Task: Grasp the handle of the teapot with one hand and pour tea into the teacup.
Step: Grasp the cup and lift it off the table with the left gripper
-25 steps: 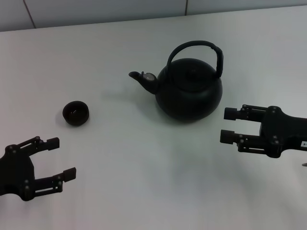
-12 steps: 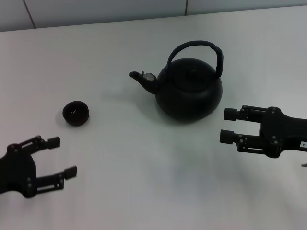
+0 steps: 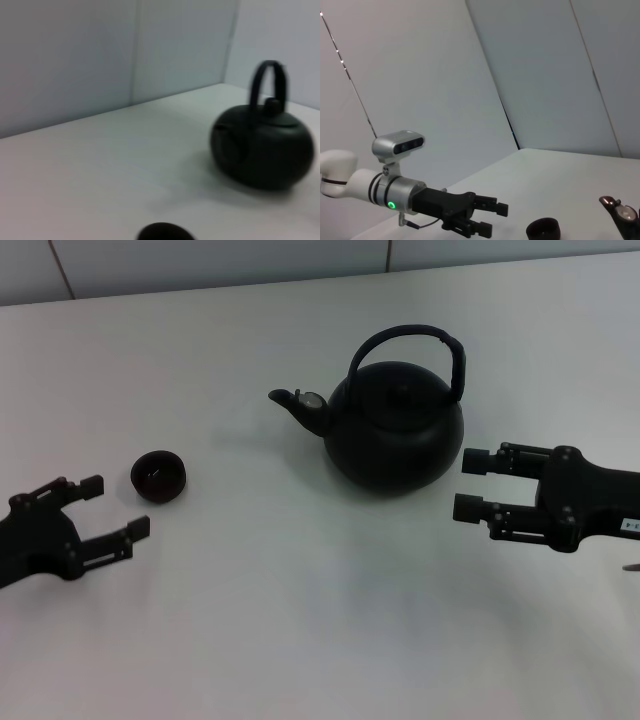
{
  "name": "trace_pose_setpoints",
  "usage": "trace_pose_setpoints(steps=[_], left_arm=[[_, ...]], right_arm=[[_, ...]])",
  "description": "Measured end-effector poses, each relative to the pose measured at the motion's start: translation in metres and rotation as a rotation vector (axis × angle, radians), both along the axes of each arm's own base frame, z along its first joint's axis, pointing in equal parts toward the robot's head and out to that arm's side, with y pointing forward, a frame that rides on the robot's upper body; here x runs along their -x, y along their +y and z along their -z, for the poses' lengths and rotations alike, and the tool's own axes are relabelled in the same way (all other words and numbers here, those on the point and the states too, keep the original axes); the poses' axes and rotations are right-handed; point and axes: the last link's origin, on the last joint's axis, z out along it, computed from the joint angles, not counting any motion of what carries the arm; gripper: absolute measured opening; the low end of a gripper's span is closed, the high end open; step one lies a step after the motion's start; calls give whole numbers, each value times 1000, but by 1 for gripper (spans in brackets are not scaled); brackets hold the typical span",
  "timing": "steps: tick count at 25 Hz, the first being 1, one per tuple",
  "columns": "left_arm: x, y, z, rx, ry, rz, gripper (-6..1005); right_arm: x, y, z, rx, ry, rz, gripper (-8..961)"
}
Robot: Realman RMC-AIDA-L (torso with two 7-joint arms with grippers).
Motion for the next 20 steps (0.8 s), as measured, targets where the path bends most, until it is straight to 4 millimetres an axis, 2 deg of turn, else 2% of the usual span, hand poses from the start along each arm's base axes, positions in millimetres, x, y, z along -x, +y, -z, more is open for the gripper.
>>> trace_pose_setpoints(steps=[9, 12, 20], left_arm=[[-1, 6, 5, -3, 15, -8, 826], [-5, 12, 12, 12, 6, -14, 823], [-7, 22, 16, 4, 42, -12, 813]], right_arm=[[4, 6, -2, -4, -3, -16, 698], [5, 6, -3, -4, -4, -18, 698], [6, 5, -3, 4, 3, -24, 699]])
